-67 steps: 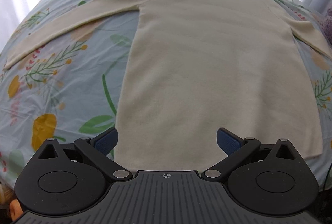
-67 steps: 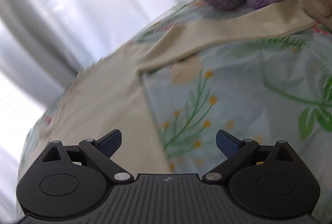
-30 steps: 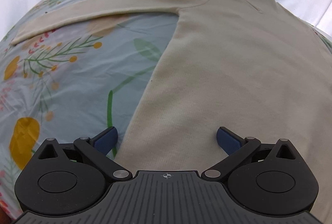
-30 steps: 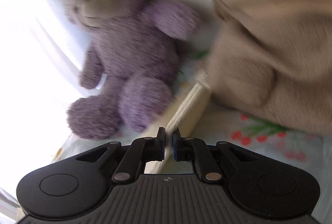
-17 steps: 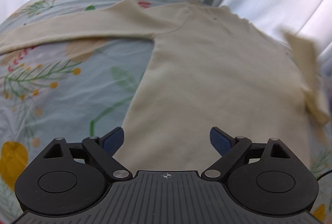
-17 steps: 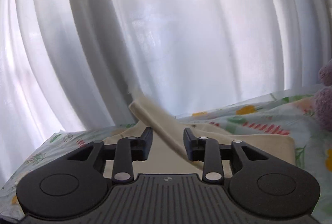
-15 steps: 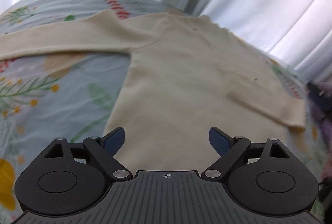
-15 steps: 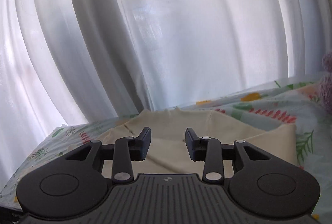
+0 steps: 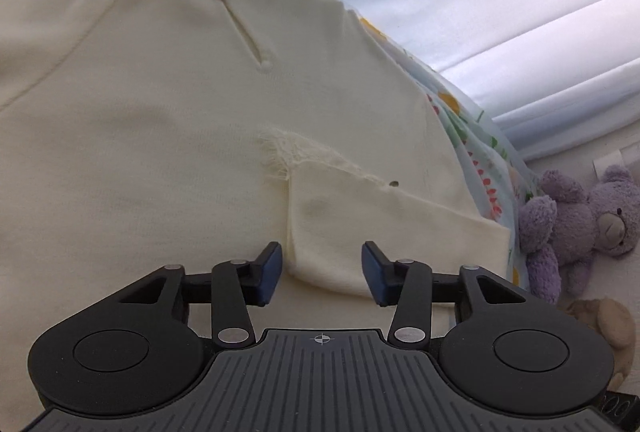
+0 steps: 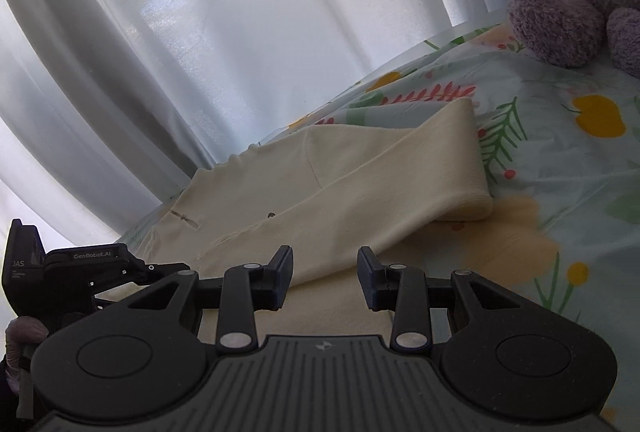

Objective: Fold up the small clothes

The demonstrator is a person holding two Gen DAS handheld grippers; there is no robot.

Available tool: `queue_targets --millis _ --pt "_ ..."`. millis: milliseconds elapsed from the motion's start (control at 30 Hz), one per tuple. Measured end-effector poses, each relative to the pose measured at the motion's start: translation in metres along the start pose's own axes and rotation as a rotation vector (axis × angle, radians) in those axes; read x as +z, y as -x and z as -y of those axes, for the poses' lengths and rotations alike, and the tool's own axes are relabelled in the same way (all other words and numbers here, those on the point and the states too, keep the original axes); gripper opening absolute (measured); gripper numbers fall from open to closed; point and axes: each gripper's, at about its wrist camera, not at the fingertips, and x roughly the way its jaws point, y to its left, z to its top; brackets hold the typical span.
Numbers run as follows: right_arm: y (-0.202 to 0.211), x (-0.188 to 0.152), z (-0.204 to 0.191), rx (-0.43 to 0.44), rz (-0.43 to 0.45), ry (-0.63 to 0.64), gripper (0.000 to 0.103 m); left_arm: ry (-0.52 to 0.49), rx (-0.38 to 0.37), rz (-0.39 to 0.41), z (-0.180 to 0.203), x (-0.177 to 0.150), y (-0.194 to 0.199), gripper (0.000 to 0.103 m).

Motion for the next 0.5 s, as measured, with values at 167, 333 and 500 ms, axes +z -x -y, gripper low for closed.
queue_targets --millis 167,333,500 --pt "-0.002 0.004 0.016 -0.025 -0.004 -0.03 0.035 0.005 -0.028 -0.028 0.002 0.003 -0.015 0.013" --pt "-0.015 0.008 0.021 -0.022 -0.022 -0.071 0.035 -0.054 -0.003 0.016 0.013 0.011 -0.01 0.009" --pt "-0.032 0.018 0.026 -0.015 -0.043 -0.124 0.035 -0.175 0.046 0.169 0.027 0.024 0.034 0.009"
